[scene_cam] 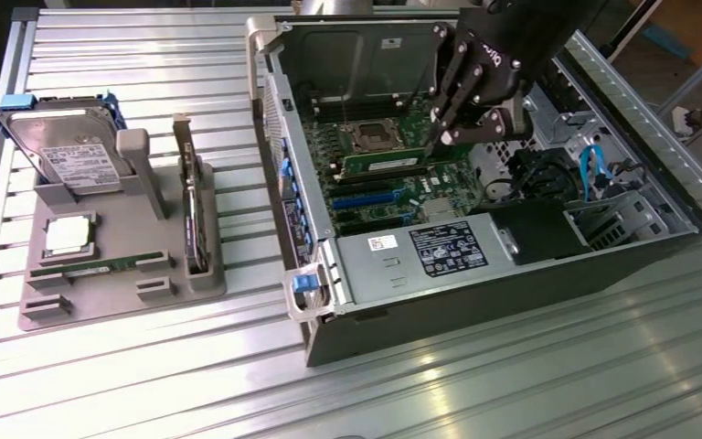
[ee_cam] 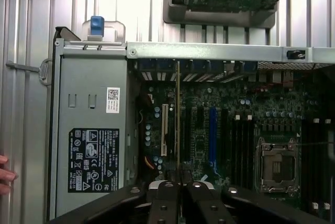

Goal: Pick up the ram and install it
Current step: 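Pick up the ram and move it above insertion slot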

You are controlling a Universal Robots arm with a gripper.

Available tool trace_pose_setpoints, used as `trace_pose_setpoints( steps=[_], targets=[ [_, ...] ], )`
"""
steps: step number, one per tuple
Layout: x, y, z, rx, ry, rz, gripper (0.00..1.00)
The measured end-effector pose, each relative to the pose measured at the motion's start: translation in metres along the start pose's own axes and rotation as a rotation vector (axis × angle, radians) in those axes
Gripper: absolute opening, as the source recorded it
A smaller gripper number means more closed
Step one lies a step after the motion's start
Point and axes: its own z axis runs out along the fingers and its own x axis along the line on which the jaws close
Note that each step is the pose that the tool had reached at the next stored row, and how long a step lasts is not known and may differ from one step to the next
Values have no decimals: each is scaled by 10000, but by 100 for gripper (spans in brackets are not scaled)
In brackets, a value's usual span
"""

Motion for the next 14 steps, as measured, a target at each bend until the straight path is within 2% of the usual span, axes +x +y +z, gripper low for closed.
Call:
trace_pose_setpoints(
  steps=[14],
  targets=[
    [8, -385, -29, -35, 0, 0, 12]
  ],
)
